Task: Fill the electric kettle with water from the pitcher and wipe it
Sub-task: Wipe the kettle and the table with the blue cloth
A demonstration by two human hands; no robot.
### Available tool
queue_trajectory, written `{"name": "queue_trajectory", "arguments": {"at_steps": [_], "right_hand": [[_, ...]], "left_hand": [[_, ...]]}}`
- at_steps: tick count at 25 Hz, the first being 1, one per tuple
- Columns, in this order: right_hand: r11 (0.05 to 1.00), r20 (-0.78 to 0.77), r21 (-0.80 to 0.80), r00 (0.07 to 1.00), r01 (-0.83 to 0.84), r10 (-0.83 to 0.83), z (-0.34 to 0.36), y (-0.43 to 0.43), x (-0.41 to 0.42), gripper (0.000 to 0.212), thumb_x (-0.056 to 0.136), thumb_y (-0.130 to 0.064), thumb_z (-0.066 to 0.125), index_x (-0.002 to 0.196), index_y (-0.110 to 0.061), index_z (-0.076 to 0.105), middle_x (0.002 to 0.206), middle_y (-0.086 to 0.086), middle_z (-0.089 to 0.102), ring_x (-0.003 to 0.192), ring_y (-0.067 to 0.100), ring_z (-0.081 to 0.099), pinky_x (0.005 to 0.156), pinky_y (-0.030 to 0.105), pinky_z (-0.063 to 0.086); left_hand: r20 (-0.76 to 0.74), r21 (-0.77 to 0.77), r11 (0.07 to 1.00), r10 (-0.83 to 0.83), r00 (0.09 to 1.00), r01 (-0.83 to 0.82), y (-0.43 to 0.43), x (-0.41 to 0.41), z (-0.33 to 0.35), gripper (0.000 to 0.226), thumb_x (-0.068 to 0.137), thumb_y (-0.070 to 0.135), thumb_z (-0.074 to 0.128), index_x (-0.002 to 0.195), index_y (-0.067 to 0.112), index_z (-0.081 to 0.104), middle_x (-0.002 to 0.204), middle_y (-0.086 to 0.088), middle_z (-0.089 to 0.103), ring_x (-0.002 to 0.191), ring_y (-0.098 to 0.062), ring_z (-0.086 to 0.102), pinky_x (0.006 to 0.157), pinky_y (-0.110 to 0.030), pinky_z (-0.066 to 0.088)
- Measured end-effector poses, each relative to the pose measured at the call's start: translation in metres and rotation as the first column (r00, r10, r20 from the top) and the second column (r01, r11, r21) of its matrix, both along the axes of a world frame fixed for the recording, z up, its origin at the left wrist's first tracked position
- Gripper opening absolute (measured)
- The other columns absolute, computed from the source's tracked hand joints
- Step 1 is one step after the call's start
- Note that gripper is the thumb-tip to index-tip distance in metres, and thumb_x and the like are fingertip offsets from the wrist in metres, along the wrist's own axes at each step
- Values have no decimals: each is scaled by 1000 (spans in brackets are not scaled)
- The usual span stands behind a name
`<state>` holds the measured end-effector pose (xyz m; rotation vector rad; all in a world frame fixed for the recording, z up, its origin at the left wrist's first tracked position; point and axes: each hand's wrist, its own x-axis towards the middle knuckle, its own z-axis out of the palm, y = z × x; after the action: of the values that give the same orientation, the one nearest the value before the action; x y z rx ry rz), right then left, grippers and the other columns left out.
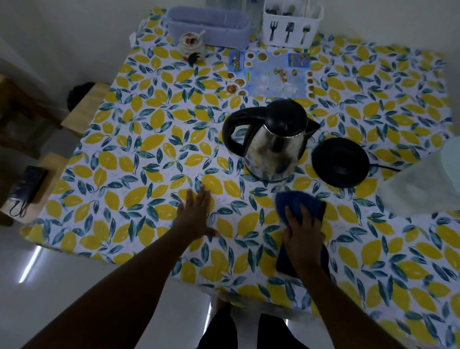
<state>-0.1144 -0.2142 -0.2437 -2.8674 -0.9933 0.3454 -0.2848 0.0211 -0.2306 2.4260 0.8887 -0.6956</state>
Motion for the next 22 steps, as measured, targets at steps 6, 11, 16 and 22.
{"name": "queue_trajectory", "arguments": {"at_steps": [6,11,16,22], "right_hand": [[996,53,63,996,68,-72,0,-103,11,50,84,-30,35,123,-17,63,135,15,55,107,45,48,74,56,51],[976,55,32,975,214,-215,19,-138,43,60,88,-42,31,143,-19,40,152,12,34,132,44,34,91,62,42],[982,8,-63,984,180,-180,-3,-147,39,78,87,-69,14,150,-24,18,159,10,20,145,34,14,105,65,24],[990,-34,-6,989,143,-143,2,-152,44,72,88,-65,22,149,-26,23,158,7,23,145,32,12,107,64,22]], "left_hand": [[151,-5,991,-134,979,136,-76,12,6,88,90,45,56,152,19,-1,161,-3,-13,146,-32,-17,117,-55,4],[249,-25,955,-280,927,295,-147,62,10,78,95,40,50,152,23,-1,161,3,-14,145,-25,-20,119,-53,-1],[233,57,930,-367,901,364,-177,85,14,79,95,41,49,152,20,0,162,-1,-11,146,-26,-17,120,-49,2],[222,112,941,-337,915,320,-191,88,16,78,95,38,48,152,22,-3,161,0,-12,146,-25,-18,120,-48,2]]}}
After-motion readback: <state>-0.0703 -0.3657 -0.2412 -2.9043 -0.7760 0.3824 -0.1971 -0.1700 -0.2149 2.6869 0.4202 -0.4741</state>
